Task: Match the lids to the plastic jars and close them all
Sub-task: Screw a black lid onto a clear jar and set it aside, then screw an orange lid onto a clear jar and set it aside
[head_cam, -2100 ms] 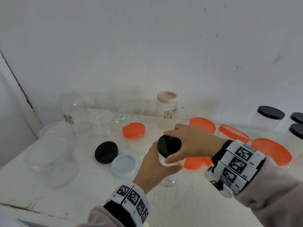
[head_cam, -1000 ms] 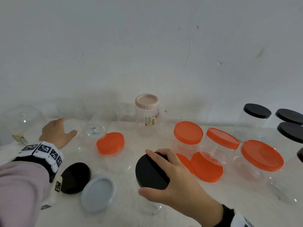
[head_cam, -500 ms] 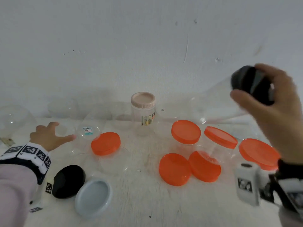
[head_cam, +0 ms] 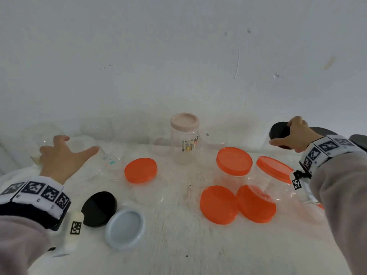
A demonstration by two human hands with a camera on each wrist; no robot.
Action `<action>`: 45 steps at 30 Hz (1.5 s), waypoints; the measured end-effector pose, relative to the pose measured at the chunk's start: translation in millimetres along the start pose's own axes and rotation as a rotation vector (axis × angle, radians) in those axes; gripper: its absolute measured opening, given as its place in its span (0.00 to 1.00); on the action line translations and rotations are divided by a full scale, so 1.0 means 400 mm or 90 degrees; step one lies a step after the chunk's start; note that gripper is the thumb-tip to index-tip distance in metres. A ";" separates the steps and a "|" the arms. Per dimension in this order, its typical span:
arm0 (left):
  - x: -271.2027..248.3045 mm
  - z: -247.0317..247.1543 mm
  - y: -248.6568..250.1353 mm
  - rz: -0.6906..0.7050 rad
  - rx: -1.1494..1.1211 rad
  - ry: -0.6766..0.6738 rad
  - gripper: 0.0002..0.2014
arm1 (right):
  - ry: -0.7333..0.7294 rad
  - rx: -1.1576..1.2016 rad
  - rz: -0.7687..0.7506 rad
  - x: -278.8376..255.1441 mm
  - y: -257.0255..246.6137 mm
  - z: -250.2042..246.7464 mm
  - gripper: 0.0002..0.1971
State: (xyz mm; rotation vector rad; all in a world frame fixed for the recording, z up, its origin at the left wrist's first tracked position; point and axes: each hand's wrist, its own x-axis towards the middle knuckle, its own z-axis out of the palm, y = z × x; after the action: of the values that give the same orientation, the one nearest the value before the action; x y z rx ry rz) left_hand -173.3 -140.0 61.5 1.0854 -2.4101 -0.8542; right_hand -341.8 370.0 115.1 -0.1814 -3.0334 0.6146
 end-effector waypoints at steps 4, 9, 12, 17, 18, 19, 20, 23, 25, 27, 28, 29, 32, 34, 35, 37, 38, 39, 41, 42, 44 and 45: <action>-0.032 -0.016 0.013 0.019 -0.089 0.018 0.45 | -0.017 -0.053 0.022 -0.004 -0.003 0.014 0.37; -0.075 -0.023 0.024 -0.002 -0.258 -0.018 0.39 | -0.042 -0.139 0.018 0.002 -0.015 0.003 0.34; -0.099 -0.023 0.028 -0.035 -0.348 -0.058 0.35 | -0.076 -0.197 -0.001 0.006 -0.019 -0.002 0.30; -0.143 -0.021 0.017 -0.129 -0.467 -0.164 0.24 | -0.121 -0.278 -0.039 -0.004 -0.021 0.006 0.26; -0.153 -0.021 0.012 -0.147 -0.487 -0.182 0.23 | -0.126 -0.287 -0.036 -0.007 -0.022 0.006 0.26; -0.162 -0.021 0.006 -0.166 -0.510 -0.197 0.21 | -0.128 -0.293 -0.034 -0.012 -0.024 0.005 0.27; -0.170 -0.022 0.000 -0.184 -0.530 -0.214 0.20 | -0.128 -0.296 -0.034 -0.016 -0.026 0.006 0.28; -0.191 -0.022 -0.013 -0.221 -0.593 -0.279 0.19 | -0.124 -0.297 -0.061 -0.028 -0.038 0.008 0.32; -0.203 -0.021 -0.021 -0.243 -0.633 -0.313 0.23 | -0.127 -0.301 -0.113 -0.044 -0.053 0.013 0.35; -0.214 -0.018 -0.025 -0.256 -0.662 -0.355 0.25 | -0.099 -0.288 -0.198 -0.075 -0.071 0.022 0.31; -0.221 -0.017 -0.026 -0.261 -0.671 -0.375 0.26 | -0.061 -0.267 -0.258 -0.098 -0.079 0.032 0.27; -0.228 -0.014 -0.025 -0.266 -0.675 -0.392 0.27 | -0.024 -0.233 -0.320 -0.126 -0.089 0.045 0.21; -0.253 -0.002 -0.016 -0.260 -0.660 -0.432 0.32 | -0.077 -0.192 -0.451 -0.220 -0.101 0.103 0.14; -0.271 0.008 -0.011 -0.249 -0.647 -0.453 0.34 | -0.201 -0.245 -0.460 -0.268 -0.089 0.149 0.20; -0.279 0.014 -0.009 -0.242 -0.645 -0.463 0.35 | -0.248 -0.268 -0.448 -0.283 -0.079 0.171 0.24; -0.295 0.026 -0.006 -0.226 -0.645 -0.483 0.35 | -0.304 -0.285 -0.402 -0.301 -0.056 0.209 0.31; -0.303 0.031 -0.005 -0.221 -0.647 -0.492 0.34 | -0.318 -0.281 -0.378 -0.306 -0.046 0.225 0.33; -0.310 0.035 -0.003 -0.220 -0.650 -0.501 0.34 | -0.323 -0.272 -0.357 -0.308 -0.036 0.239 0.34; -0.322 0.042 0.000 -0.221 -0.659 -0.518 0.35 | -0.322 -0.263 -0.318 -0.309 -0.021 0.261 0.36; -0.326 0.045 0.001 -0.223 -0.663 -0.524 0.36 | -0.317 -0.264 -0.299 -0.308 -0.015 0.270 0.37; -0.333 0.052 0.004 -0.224 -0.670 -0.535 0.40 | -0.300 -0.266 -0.270 -0.308 -0.006 0.284 0.38; -0.337 0.055 0.006 -0.222 -0.672 -0.541 0.42 | -0.294 -0.268 -0.261 -0.307 -0.003 0.289 0.38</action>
State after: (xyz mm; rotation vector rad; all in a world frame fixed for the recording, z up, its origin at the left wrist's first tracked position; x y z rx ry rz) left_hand -100.3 -27.4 36.2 0.7340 -1.6789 -2.6914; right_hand -227.3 309.3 7.1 0.6441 -3.4309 -0.0258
